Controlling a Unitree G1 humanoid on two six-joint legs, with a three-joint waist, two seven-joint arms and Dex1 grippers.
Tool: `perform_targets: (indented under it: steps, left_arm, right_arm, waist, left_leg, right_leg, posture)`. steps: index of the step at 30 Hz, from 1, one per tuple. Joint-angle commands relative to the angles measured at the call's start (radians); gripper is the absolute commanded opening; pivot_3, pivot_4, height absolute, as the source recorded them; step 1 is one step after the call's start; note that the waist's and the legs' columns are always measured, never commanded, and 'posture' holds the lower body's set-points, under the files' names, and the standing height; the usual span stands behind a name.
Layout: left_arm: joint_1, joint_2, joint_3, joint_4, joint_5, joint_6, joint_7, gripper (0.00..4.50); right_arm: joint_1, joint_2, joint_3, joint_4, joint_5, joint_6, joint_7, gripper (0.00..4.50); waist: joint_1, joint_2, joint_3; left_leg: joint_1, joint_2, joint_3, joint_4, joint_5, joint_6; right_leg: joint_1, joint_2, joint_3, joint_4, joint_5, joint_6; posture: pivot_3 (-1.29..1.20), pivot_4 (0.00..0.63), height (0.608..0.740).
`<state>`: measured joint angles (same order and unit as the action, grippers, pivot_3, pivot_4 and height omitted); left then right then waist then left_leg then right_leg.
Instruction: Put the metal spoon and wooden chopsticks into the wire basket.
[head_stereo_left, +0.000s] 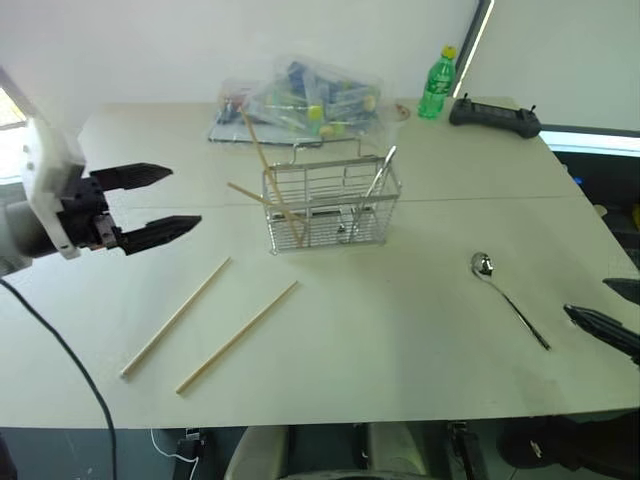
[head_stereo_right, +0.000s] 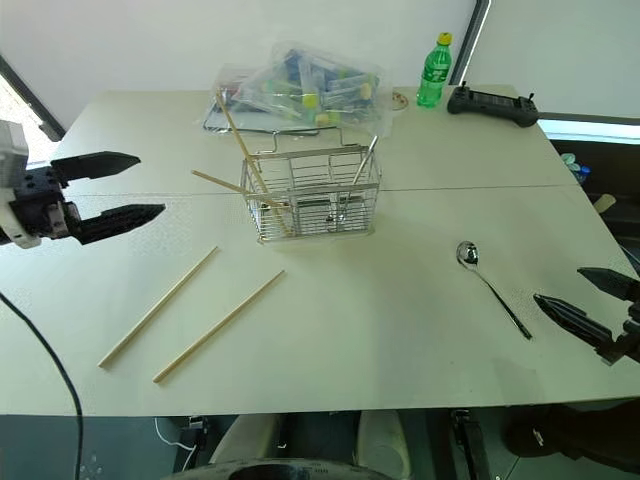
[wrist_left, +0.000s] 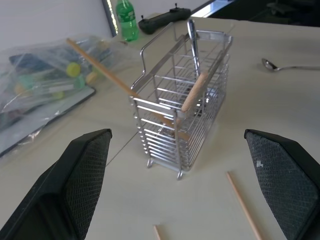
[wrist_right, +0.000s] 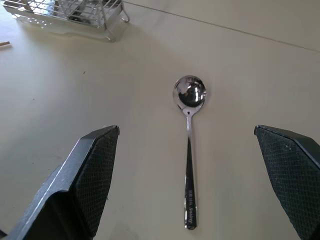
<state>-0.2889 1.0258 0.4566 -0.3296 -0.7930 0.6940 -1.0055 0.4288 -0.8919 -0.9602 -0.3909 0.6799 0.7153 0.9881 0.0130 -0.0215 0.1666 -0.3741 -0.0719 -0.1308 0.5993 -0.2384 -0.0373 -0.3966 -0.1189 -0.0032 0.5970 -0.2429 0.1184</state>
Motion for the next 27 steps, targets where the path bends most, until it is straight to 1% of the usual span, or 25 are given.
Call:
perform_targets:
  steps: [1,3,7,12,14,17,20,23,27]
  left_arm:
    - [-0.05,-0.017,0.006,-0.068,-0.11,0.078,0.061,4.5]
    - [-0.07,-0.026,-0.017,-0.112,-0.178,0.129,0.084,4.5]
    - [-0.106,-0.037,-0.097,-0.17,-0.258,0.199,0.112,4.5]
    - [-0.164,-0.049,-0.246,-0.174,-0.28,0.254,0.079,4.5]
    - [-0.193,-0.067,-0.315,-0.151,-0.246,0.253,0.066,4.5]
    - [-0.264,-0.139,-0.476,-0.102,-0.132,0.239,0.078,4.5]
    - [-0.301,-0.171,-0.567,-0.079,-0.041,0.207,0.049,4.5]
    - [-0.323,-0.194,-0.605,-0.064,0.001,0.185,0.016,4.5]
    - [-0.341,-0.214,-0.596,-0.056,0.007,0.183,-0.009,4.5]
  right_arm:
    - [-0.044,-0.017,0.028,-0.042,-0.001,0.012,-0.059,4.48]
    - [-0.086,-0.007,0.077,-0.051,-0.009,0.015,-0.11,4.48]
    - [-0.173,0.018,0.211,-0.044,-0.046,0.042,-0.226,4.48]
    - [-0.251,0.038,0.353,-0.005,-0.083,0.042,-0.283,4.48]
    - [-0.268,0.044,0.393,0.011,-0.095,0.034,-0.284,4.48]
    - [-0.313,0.063,0.459,0.067,-0.117,0.016,-0.29,4.48]
    - [-0.354,0.075,0.496,0.118,-0.134,0.007,-0.294,4.48]
    - [-0.372,0.084,0.531,0.163,-0.156,-0.016,-0.287,4.48]
    - [-0.389,0.097,0.562,0.215,-0.18,-0.043,-0.288,4.48]
  waist:
    - [0.0,0.0,0.0]
    - [0.0,0.0,0.0]
    - [-0.001,0.0,0.0]
    - [0.001,0.0,0.0]
    - [0.001,0.0,0.0]
    - [0.001,0.001,0.0]
    - [-0.001,0.001,0.001]
    - [-0.003,0.001,0.001]
    - [-0.002,0.001,0.0]
  left_leg:
    - [0.0,0.0,0.0,0.0,0.0,0.0]
    - [0.0,0.0,-0.001,0.001,0.0,0.0]
    - [-0.001,0.0,0.0,0.008,-0.001,0.001]
    - [-0.001,0.0,-0.001,0.013,-0.001,0.001]
    - [-0.001,0.0,-0.001,0.014,-0.001,0.001]
    - [-0.001,-0.001,-0.001,0.014,-0.001,0.002]
    - [-0.001,-0.001,-0.001,0.014,-0.001,0.002]
    - [-0.002,-0.001,0.0,0.013,-0.002,0.004]
    - [-0.002,-0.001,-0.001,0.012,-0.003,0.006]
  right_leg:
    - [0.0,0.0,0.0,0.0,0.0,0.0]
    - [0.0,0.001,0.0,0.001,0.0,0.0]
    - [0.003,0.001,0.0,0.001,0.0,0.0]
    - [0.005,0.001,0.0,0.001,0.0,0.0]
    - [0.006,0.001,0.0,0.001,0.0,0.0]
    - [0.007,0.001,0.0,0.001,0.001,0.0]
    - [0.006,0.001,0.0,0.001,0.001,0.0]
    - [0.005,0.002,0.0,0.001,0.001,0.0]
    - [0.004,0.002,0.0,0.001,0.001,0.0]
  posture:
    - [0.0,0.15,0.731]
    - [0.0,0.15,0.731]
    - [0.0,0.15,0.731]
    - [0.0,0.15,0.731]
    - [0.0,0.15,0.731]
    - [0.0,0.15,0.731]
    - [0.0,0.15,0.731]
    - [0.0,0.15,0.731]
    - [0.0,0.15,0.731]
